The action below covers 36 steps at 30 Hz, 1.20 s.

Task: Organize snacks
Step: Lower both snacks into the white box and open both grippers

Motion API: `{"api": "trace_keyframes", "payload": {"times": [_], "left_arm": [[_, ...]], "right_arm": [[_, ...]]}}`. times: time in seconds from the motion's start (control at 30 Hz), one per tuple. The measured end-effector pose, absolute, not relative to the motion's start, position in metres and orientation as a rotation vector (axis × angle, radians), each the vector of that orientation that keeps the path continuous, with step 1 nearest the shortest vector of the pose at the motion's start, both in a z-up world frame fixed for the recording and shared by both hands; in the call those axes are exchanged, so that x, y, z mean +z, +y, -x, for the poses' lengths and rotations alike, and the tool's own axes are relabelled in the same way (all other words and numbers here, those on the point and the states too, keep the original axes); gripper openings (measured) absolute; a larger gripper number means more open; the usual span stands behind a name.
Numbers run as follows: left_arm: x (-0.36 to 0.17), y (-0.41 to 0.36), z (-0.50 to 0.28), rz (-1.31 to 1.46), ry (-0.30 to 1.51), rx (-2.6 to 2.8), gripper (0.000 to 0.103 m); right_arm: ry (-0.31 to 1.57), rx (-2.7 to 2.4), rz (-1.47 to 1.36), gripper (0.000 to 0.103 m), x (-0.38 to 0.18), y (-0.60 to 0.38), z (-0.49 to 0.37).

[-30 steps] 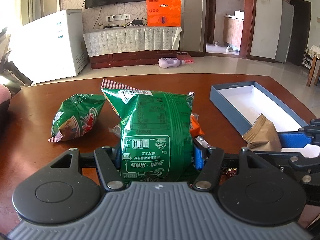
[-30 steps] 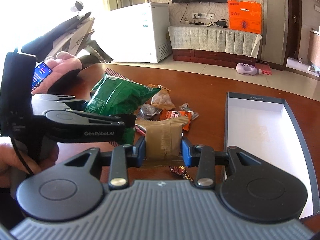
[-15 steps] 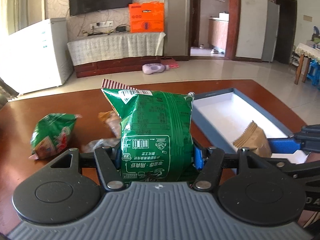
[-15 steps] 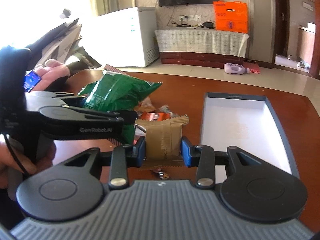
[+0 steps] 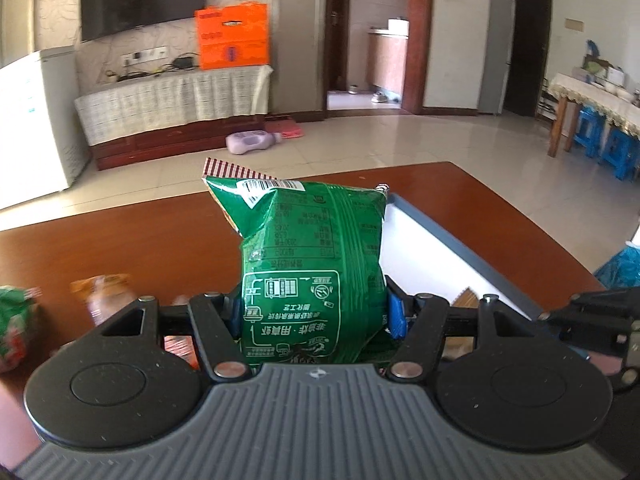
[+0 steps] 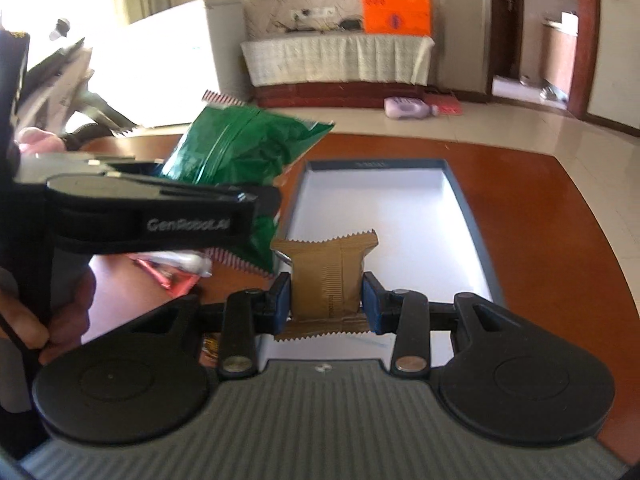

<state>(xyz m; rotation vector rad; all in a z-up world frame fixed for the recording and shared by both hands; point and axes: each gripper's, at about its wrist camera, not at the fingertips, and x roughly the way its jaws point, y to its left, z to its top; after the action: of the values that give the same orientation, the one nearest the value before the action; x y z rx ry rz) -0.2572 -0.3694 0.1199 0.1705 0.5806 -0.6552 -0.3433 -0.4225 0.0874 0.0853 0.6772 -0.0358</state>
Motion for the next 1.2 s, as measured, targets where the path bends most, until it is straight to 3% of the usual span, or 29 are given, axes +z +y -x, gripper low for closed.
{"api": "trace_keyframes", "payload": {"times": [0.8,0.9,0.97,1.2], "left_arm": [[0.076,-0.473,0.213,-0.248,0.666,-0.786,0.069],[0.070,-0.481,0.209,-0.266,0.675,-0.767,0.072],[0.067,-0.485,0.206,-0.275,0.669,-0.733,0.087],[0.072,-0.478,0.213,-0.302,0.653,-0.694,0.093]], "right_arm": [[0.787,-0.088,-0.125,0.040,0.065,-0.442,0.339],[0.797,-0.094,-0.119,0.040,0.063,-0.443,0.337],[0.801,-0.095,-0.127,0.040,0.062,-0.445,0.337],[0.827,-0.100,-0.140,0.043,0.057,-0.450,0.334]]}}
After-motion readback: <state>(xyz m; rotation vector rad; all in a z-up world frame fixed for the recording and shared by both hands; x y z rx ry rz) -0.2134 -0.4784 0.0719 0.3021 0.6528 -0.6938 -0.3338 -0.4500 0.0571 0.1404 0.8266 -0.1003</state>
